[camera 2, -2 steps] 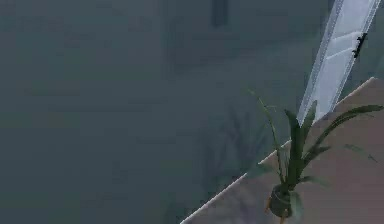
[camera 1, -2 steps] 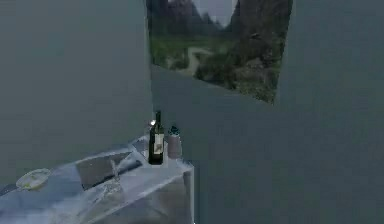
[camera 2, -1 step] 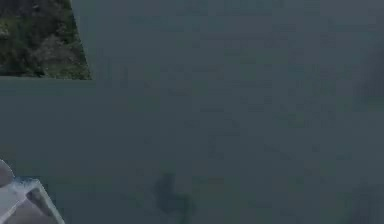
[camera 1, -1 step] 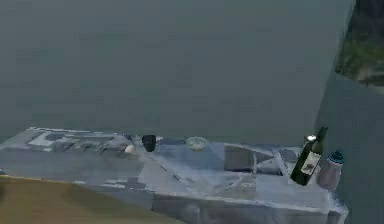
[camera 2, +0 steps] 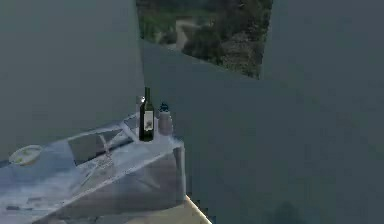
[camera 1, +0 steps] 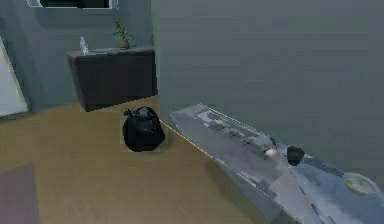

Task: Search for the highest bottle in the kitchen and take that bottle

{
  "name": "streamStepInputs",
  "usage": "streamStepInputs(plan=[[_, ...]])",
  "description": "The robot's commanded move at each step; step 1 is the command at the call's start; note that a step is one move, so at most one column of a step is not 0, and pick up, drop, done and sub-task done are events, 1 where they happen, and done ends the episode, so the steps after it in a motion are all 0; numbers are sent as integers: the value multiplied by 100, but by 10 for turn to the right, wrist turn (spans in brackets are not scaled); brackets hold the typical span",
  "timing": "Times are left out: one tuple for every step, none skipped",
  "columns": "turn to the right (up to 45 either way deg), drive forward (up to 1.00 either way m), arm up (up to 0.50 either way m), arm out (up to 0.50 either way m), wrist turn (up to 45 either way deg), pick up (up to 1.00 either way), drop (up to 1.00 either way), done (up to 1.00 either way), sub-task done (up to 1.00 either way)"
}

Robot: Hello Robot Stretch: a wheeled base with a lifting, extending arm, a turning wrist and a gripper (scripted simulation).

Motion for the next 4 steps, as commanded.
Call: streamStepInputs(plan=[[-300, 0, 0, 0, 0, 0, 0, 0, 0], [0, 100, 0, 0, 0, 0, 0, 0, 0], [0, 100, 0, 0, 0, 0, 0, 0, 0], [-60, 0, 0, 0, 0, 0, 0, 0, 0]])
